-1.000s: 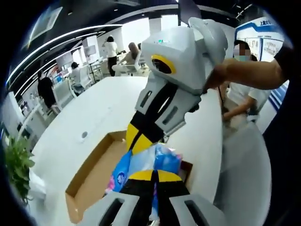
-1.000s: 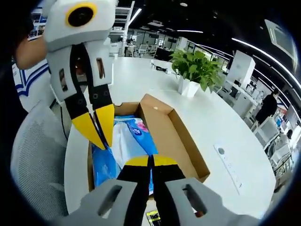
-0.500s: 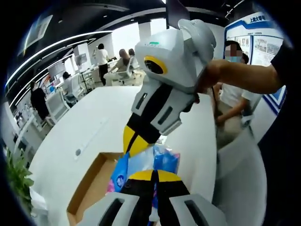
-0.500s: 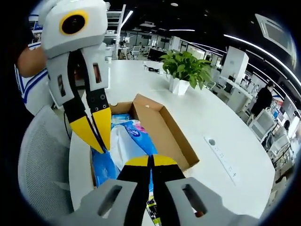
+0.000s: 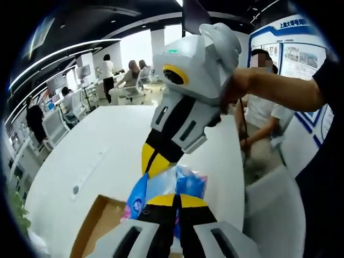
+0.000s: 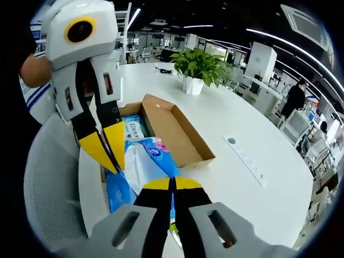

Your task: Operate the shoe box by opening the lid, removing the specified soft item, and placing it in the target area until the item is outside and the box remains undamaged.

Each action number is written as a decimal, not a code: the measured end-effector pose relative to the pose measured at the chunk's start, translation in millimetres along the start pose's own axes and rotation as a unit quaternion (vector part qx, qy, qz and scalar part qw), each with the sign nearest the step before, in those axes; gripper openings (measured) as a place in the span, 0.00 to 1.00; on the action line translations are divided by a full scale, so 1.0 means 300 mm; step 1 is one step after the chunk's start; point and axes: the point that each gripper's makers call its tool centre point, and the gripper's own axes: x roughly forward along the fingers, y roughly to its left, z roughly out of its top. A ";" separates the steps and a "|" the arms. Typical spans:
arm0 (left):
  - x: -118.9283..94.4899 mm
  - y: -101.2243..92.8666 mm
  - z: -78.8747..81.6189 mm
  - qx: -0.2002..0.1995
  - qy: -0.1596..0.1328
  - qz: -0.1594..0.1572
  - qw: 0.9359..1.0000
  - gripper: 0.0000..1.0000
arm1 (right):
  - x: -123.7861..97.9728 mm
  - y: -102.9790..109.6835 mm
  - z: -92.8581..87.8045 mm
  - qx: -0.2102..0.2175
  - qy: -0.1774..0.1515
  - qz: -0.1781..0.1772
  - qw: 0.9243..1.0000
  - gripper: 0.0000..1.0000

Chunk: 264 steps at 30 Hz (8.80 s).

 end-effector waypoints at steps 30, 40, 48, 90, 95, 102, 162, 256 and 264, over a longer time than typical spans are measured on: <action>0.351 -0.042 0.129 0.022 -0.017 -0.061 0.998 0.00 | -0.151 -0.196 -0.324 0.024 0.046 0.003 0.999 0.00; 0.475 -0.049 0.157 0.008 -0.028 -0.076 0.997 0.00 | -0.170 -0.282 -0.437 0.005 0.067 0.016 0.998 0.00; 0.580 -0.062 0.190 -0.001 -0.038 -0.087 0.996 0.00 | -0.189 -0.336 -0.529 -0.017 0.091 0.028 0.995 0.00; 0.923 -0.013 0.218 -0.015 -0.022 -0.155 0.988 0.00 | -0.152 -0.545 -0.783 -0.092 0.192 0.009 0.977 0.00; 0.922 -0.024 0.206 -0.013 -0.018 -0.158 0.987 0.00 | -0.156 -0.541 -0.795 -0.086 0.196 0.007 0.977 0.00; 0.913 -0.039 0.201 -0.010 -0.016 -0.160 0.987 0.01 | -0.155 -0.531 -0.794 -0.089 0.198 0.008 0.976 0.01; 0.404 -0.075 0.127 -0.024 -0.045 -0.065 0.997 0.48 | -0.313 -0.250 -0.580 0.002 0.154 -0.067 0.986 0.51; -0.679 0.231 -0.826 -0.169 -0.084 0.243 0.952 0.78 | 0.428 0.296 -0.021 0.069 0.043 0.056 0.995 0.48; -0.685 0.224 -0.868 -0.168 -0.081 0.246 0.951 0.87 | 0.539 0.315 -0.014 0.096 0.045 0.061 0.993 0.36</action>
